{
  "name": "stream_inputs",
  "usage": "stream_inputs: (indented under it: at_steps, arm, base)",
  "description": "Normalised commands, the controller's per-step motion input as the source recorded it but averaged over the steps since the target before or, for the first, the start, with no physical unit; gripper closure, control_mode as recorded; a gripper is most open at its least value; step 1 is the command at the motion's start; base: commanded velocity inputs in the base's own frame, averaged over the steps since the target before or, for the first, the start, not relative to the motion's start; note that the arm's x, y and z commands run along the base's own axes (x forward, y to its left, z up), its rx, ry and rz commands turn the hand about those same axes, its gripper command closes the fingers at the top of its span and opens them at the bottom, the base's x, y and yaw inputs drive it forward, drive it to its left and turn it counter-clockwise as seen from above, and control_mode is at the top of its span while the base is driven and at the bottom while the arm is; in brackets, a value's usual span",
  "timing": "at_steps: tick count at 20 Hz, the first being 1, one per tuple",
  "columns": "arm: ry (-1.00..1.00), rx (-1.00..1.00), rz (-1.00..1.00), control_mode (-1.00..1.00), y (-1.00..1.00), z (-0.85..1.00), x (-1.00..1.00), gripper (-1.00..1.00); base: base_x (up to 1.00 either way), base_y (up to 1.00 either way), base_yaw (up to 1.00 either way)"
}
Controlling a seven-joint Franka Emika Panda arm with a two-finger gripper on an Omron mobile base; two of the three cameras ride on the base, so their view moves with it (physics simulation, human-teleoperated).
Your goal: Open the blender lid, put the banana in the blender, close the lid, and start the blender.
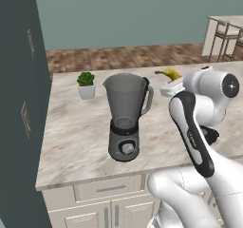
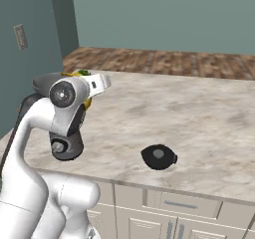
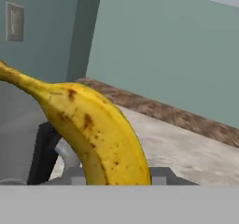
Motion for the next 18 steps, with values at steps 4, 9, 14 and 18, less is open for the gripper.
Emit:
stream_inputs:
  at_steps: [4,9,14,18]
  arm:
    - [-0.11,0.01,0.03,-1.0,0.66,0.88,0.0,1.0]
    - [-0.01,0.01,0.04,-1.0,0.57,0.53,0.18,1.0]
    - [0.01,0.0,0.05,-1.0,0.4,-0.01,0.43,1.0]
    - [0.0,0.0,0.07,-1.0,0.38,-0.26,0.41,1.0]
  base:
    - [0.0,0.0,0.0]
    - [0.0,0.0,0.0]
    - [0.0,0.0,0.0]
    - [0.0,0.0,0.0]
